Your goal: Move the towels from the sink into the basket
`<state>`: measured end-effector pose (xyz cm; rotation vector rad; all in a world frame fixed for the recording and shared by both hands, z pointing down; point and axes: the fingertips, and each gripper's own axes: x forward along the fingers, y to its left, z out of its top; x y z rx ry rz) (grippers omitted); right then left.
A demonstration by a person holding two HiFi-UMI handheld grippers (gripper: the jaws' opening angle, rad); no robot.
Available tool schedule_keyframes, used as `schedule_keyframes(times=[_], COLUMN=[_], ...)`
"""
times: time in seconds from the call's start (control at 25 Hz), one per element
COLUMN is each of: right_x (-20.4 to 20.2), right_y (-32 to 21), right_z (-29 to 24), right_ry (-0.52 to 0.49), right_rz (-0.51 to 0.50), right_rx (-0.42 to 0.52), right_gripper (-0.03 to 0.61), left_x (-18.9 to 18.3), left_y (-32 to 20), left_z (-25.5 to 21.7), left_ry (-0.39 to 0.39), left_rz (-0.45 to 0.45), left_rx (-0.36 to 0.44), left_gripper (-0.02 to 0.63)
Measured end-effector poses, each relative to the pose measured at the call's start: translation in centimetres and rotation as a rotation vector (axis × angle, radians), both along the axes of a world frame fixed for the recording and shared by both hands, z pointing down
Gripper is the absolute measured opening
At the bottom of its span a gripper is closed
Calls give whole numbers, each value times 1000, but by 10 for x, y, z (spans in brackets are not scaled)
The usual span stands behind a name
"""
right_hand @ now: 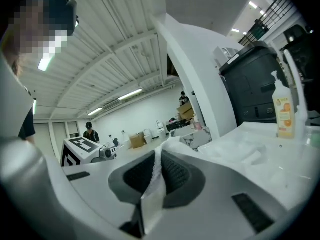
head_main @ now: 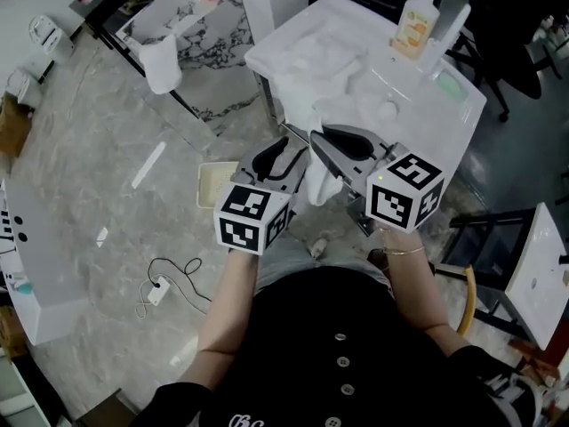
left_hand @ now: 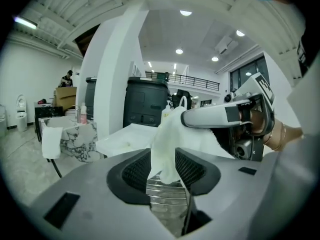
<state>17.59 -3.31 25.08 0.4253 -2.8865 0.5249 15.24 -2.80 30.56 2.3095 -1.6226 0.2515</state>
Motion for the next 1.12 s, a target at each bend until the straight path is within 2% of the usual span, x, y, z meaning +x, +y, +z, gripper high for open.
schedule_keyframes(times=[0.16, 0.4, 0.68, 1.12], right_x=[-39, -98, -158, -263], right_y=[10, 15, 27, 55], right_z=[-4, -7, 10, 43], right_ry=[-14, -23, 21, 77], right_rz=[-45, -60, -79, -204], right_rx=[-1, -3, -28, -69], right_gripper=[32, 32, 34, 34], left_x=[-40, -105, -172, -278], left_y=[5, 13, 25, 56], left_z=[-5, -9, -5, 30], left_ry=[8, 4, -3, 48], left_rz=[-39, -69, -96, -236], left_rx=[13, 23, 15, -53], left_gripper=[153, 152, 152, 152])
